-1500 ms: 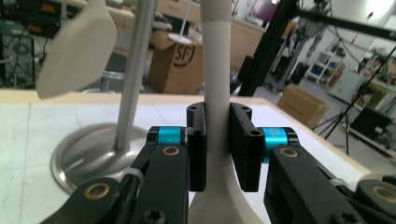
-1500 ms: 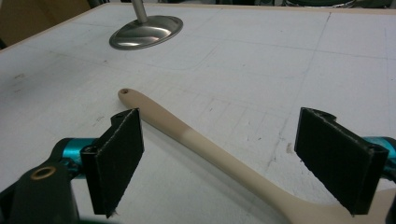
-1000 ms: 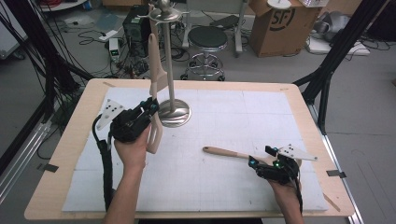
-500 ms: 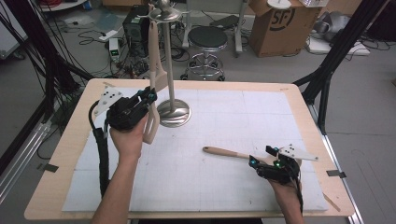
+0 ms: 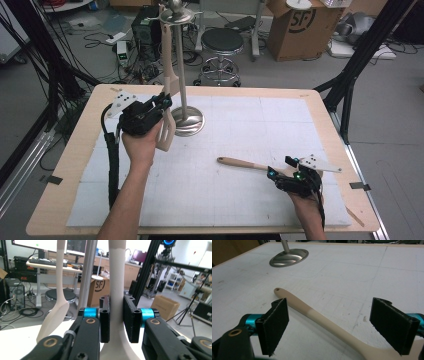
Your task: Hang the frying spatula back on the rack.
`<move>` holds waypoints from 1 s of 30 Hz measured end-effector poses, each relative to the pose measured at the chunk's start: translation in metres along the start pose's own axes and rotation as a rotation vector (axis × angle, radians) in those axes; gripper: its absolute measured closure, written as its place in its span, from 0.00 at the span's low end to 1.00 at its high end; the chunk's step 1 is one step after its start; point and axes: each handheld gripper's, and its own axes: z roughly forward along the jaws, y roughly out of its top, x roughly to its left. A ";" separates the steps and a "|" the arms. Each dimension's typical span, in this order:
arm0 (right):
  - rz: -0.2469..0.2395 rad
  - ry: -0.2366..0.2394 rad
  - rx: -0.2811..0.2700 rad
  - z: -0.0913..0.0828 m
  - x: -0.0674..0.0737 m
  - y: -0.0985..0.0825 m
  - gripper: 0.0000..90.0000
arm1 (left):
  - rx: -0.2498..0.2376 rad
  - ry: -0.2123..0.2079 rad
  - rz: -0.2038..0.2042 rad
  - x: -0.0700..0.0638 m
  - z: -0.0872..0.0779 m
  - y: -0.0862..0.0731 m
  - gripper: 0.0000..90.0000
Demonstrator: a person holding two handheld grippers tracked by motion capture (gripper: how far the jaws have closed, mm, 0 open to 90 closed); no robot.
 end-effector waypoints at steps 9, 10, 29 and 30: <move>-0.001 0.003 0.003 0.001 0.001 0.000 0.16 | -0.067 0.001 -0.039 0.006 -0.008 -0.005 0.64; -0.003 0.002 0.003 0.001 0.001 0.000 0.16 | -0.077 -0.002 -0.040 0.005 -0.009 -0.004 0.63; -0.004 -0.003 0.005 0.001 0.000 -0.001 0.16 | -0.214 -0.043 -0.029 -0.007 -0.003 0.012 0.53; -0.001 -0.002 0.007 0.001 0.000 -0.001 0.16 | -0.217 -0.041 -0.036 -0.007 -0.003 0.012 0.53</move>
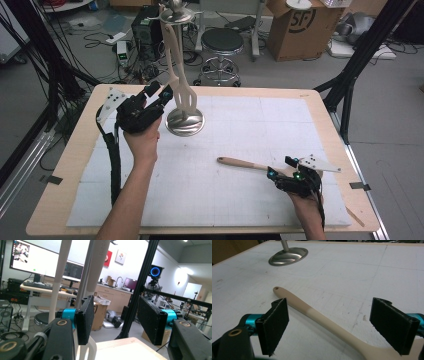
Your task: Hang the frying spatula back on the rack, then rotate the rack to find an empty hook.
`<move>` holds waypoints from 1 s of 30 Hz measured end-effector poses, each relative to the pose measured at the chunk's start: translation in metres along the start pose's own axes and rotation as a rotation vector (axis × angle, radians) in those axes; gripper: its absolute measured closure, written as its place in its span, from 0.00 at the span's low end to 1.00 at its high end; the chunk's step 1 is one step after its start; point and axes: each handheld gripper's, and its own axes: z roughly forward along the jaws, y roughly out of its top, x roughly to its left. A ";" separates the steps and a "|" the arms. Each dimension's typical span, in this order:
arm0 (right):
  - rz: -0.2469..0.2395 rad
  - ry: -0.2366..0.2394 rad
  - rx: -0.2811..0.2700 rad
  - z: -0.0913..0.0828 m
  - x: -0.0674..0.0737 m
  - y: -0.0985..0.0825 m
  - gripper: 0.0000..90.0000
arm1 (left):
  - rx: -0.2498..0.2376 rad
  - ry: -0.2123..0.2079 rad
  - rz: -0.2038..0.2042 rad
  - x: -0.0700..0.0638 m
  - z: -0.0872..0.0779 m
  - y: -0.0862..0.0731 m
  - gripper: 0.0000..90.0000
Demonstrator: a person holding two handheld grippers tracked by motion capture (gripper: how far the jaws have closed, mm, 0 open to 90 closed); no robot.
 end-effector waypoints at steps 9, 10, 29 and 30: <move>-0.003 -0.004 0.007 0.000 0.001 -0.001 0.16 | -0.032 0.015 0.014 -0.005 0.006 0.006 0.53; -0.006 -0.002 0.008 0.001 0.001 -0.001 0.16 | -0.053 0.021 0.011 -0.005 0.007 0.008 0.53; -0.014 -0.007 0.007 0.001 -0.001 0.000 0.16 | -0.074 0.013 0.099 -0.037 0.061 0.053 0.72; -0.014 -0.006 0.009 0.001 -0.001 0.000 0.16 | -0.075 0.019 0.108 -0.038 0.064 0.054 0.73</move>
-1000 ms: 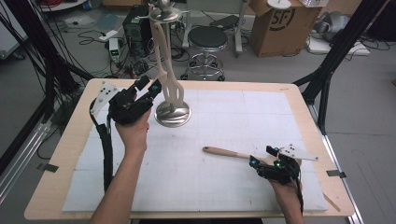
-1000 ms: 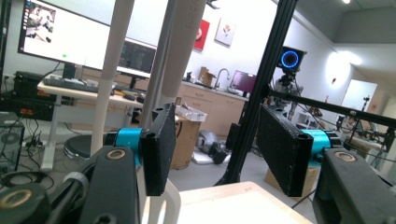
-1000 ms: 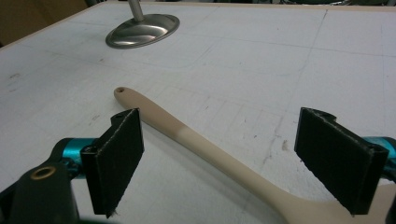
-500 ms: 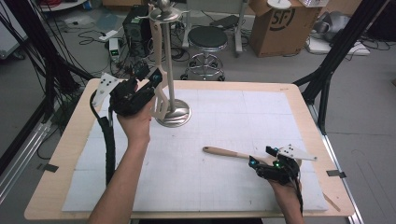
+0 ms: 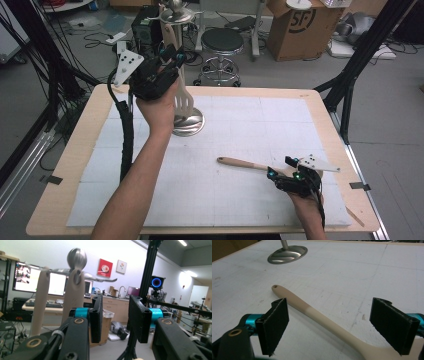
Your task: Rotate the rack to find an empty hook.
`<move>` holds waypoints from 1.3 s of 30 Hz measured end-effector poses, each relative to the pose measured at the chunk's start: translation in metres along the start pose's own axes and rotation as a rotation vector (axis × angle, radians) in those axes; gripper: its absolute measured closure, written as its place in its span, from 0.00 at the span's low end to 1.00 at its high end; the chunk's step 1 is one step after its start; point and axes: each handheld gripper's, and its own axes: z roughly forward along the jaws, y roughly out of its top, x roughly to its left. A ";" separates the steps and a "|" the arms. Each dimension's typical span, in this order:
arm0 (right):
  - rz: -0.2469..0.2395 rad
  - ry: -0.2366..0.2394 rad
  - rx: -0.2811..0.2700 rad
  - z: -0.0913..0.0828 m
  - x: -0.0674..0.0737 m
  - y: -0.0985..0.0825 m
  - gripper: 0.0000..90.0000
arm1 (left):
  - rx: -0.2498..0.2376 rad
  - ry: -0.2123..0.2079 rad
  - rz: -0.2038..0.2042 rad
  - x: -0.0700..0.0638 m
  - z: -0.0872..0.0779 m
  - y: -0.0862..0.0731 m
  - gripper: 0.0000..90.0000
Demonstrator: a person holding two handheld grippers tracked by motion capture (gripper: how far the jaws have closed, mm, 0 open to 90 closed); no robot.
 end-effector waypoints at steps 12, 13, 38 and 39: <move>-0.016 0.000 0.008 0.003 0.001 0.001 0.16 | -0.051 0.062 -0.010 0.012 0.026 -0.001 0.99; -0.017 -0.001 0.008 0.003 0.001 0.001 0.16 | -0.055 0.063 -0.010 0.013 0.028 -0.001 0.99; -0.026 -0.010 0.014 0.002 0.001 0.000 0.16 | -0.053 0.181 0.015 0.051 0.034 0.011 1.00; -0.026 -0.010 0.014 0.002 0.001 0.000 0.16 | -0.054 0.183 0.013 0.053 0.034 0.011 1.00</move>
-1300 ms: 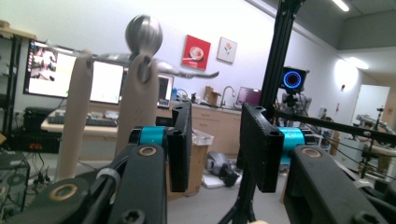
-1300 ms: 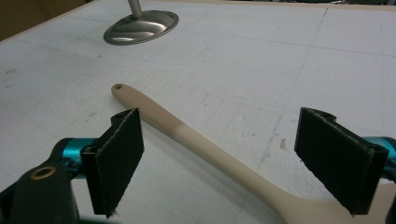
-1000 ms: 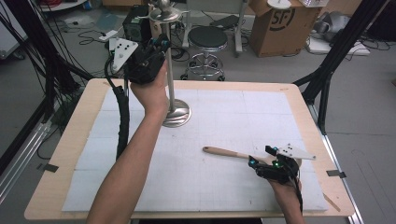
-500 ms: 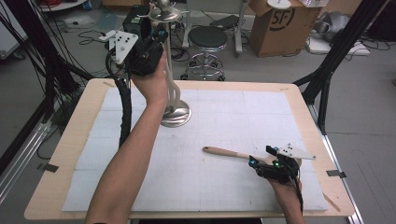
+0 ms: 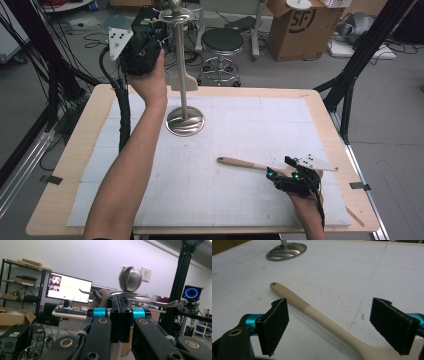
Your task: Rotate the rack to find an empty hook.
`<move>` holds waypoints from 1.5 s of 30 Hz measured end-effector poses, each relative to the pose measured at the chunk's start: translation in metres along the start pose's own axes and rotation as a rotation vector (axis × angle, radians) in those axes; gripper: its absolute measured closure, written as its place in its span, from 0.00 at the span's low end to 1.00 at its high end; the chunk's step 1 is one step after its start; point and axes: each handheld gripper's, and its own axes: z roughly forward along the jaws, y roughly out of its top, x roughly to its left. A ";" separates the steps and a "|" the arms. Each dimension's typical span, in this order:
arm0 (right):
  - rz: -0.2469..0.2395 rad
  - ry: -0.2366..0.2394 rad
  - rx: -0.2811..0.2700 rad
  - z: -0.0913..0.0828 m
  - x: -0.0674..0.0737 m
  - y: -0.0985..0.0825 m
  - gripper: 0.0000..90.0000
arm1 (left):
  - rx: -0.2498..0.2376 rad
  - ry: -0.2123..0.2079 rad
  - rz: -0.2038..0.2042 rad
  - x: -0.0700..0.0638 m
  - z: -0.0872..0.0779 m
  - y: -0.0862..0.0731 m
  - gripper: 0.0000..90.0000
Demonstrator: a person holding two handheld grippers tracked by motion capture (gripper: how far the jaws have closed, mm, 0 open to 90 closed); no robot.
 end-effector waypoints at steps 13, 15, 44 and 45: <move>-0.006 0.003 0.005 0.001 0.005 0.000 0.16 | 0.040 -0.068 0.015 -0.018 -0.013 -0.011 1.00; -0.007 0.005 0.007 0.000 0.005 0.000 0.16 | 0.050 -0.094 0.038 -0.027 -0.012 -0.013 1.00; -0.001 0.001 -0.001 -0.002 0.002 0.000 0.16 | 0.006 -0.050 0.021 -0.016 -0.007 0.012 1.00; -0.003 0.001 -0.001 -0.001 0.002 0.000 0.16 | 0.008 -0.053 0.020 -0.016 -0.008 0.012 1.00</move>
